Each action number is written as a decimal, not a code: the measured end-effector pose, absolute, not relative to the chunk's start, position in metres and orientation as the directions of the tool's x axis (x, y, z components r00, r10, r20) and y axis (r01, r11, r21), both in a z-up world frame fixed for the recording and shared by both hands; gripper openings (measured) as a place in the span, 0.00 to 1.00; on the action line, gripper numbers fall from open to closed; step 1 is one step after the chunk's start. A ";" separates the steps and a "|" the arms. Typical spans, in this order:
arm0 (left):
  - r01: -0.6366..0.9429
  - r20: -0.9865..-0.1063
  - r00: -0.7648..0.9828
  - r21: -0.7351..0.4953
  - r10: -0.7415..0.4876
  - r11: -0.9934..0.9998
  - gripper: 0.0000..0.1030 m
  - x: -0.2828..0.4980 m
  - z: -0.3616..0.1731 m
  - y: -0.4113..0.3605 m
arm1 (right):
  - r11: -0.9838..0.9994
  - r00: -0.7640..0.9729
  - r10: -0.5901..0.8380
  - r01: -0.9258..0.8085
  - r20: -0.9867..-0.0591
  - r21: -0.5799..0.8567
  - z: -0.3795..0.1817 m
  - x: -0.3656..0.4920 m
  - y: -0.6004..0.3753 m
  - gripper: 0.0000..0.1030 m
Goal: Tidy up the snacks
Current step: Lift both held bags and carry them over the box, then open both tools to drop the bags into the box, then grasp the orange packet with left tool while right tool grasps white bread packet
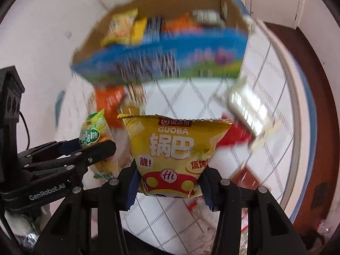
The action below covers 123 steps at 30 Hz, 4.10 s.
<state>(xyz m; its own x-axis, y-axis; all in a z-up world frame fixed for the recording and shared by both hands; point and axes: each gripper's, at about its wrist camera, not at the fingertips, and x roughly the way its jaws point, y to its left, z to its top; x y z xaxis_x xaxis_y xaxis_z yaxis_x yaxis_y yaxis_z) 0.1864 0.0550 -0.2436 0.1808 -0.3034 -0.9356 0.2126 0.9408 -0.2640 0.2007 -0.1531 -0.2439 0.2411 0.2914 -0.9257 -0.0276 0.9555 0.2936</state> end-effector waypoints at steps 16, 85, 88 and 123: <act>0.253 -0.976 -0.003 -0.213 -0.220 0.944 0.48 0.404 -0.261 -0.021 | 0.975 0.202 0.222 -0.061 -0.954 0.214 -0.220 0.396 -0.179 0.50; 0.131 -0.865 0.500 0.022 -0.047 0.991 0.70 0.218 -0.200 0.092 | 0.964 0.431 0.216 0.050 -0.876 0.262 -0.179 0.253 -0.172 0.84; 0.111 -0.912 0.410 0.056 0.005 0.992 0.70 0.224 -0.241 0.107 | 0.949 0.370 0.240 0.105 -0.898 0.297 -0.217 0.245 -0.178 0.84; 0.052 -0.995 0.093 -0.023 -0.028 0.998 0.47 0.233 -0.391 0.096 | 0.955 0.128 0.181 0.215 -0.975 0.206 -0.349 0.288 -0.272 0.63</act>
<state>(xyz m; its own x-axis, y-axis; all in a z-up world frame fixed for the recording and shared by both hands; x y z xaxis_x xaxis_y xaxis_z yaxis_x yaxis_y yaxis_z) 0.2326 0.0963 -0.3906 0.0931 -0.0275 -0.9953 0.0518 0.9984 -0.0228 0.2884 -0.2723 -0.3492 0.1281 0.1812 -0.9751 0.2148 0.9548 0.2056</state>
